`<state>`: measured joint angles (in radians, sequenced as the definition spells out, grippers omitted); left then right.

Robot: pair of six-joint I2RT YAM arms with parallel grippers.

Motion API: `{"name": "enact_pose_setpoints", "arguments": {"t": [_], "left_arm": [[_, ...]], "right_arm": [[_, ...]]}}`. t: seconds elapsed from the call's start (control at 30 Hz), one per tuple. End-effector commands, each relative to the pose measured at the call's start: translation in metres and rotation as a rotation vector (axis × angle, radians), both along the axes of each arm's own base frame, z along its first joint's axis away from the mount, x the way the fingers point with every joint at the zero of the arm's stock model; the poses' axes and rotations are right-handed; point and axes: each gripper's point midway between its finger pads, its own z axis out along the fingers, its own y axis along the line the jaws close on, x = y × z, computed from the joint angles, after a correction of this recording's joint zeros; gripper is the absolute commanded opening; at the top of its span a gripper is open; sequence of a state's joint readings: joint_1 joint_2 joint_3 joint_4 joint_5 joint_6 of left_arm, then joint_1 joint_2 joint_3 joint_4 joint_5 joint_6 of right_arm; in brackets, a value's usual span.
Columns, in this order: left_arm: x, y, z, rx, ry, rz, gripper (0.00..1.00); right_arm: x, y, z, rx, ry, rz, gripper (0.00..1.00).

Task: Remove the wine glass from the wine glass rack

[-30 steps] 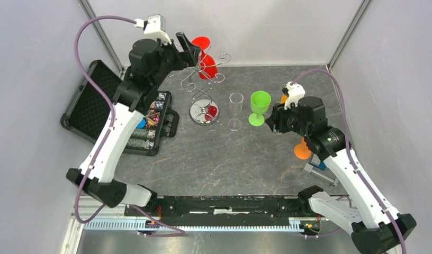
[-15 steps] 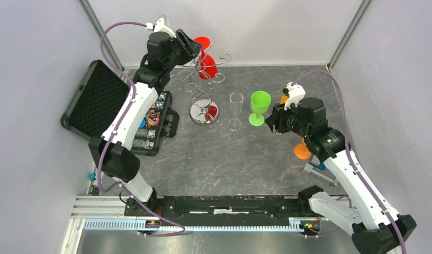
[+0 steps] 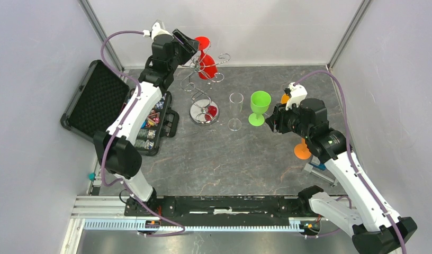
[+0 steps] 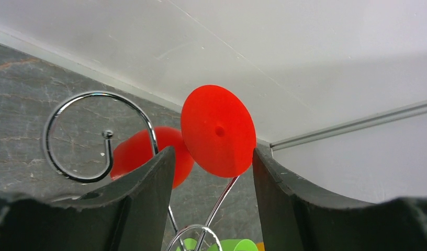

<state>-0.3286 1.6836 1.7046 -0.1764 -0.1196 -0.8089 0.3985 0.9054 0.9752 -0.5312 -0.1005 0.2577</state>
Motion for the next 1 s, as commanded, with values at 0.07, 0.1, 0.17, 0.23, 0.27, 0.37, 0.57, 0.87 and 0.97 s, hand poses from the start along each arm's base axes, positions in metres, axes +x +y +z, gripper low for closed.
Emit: {"name": "enact_pose_setpoints", "arguments": {"t": [0.07, 0.1, 0.17, 0.23, 0.27, 0.37, 0.57, 0.87, 0.97], "left_arm": [[0.016, 0.001, 0.015, -0.078, -0.009, 0.055, 0.62], [0.017, -0.001, 0.014, -0.081, -0.005, 0.052, 0.61], [0.02, -0.002, 0.011, -0.089, 0.002, 0.052, 0.58], [0.021, -0.005, 0.009, -0.104, 0.01, 0.047, 0.54], [0.022, -0.006, 0.008, -0.118, 0.014, 0.043, 0.52], [0.025, -0.015, 0.008, -0.176, 0.007, 0.01, 0.44], [0.029, -0.026, 0.009, -0.286, 0.004, -0.046, 0.2], [0.019, -0.019, 0.028, -0.349, -0.05, -0.057, 0.02], [0.015, -0.022, 0.041, -0.407, -0.085, -0.089, 0.02]], "right_arm": [[0.004, -0.001, 0.008, 0.019, -0.035, -0.02, 0.51], [0.004, -0.001, 0.008, 0.017, -0.034, -0.02, 0.5], [0.004, -0.002, 0.007, 0.016, -0.035, -0.023, 0.5], [0.004, -0.001, 0.006, 0.013, -0.032, -0.021, 0.51], [0.004, -0.002, 0.007, 0.014, -0.035, -0.021, 0.51], [0.004, -0.001, 0.007, 0.014, -0.037, -0.02, 0.49], [-0.001, 0.012, 0.014, 0.1, -0.058, 0.032, 0.42], [0.0, 0.013, 0.014, 0.089, -0.067, 0.041, 0.41], [0.0, 0.013, 0.012, 0.088, -0.064, 0.041, 0.41]]}}
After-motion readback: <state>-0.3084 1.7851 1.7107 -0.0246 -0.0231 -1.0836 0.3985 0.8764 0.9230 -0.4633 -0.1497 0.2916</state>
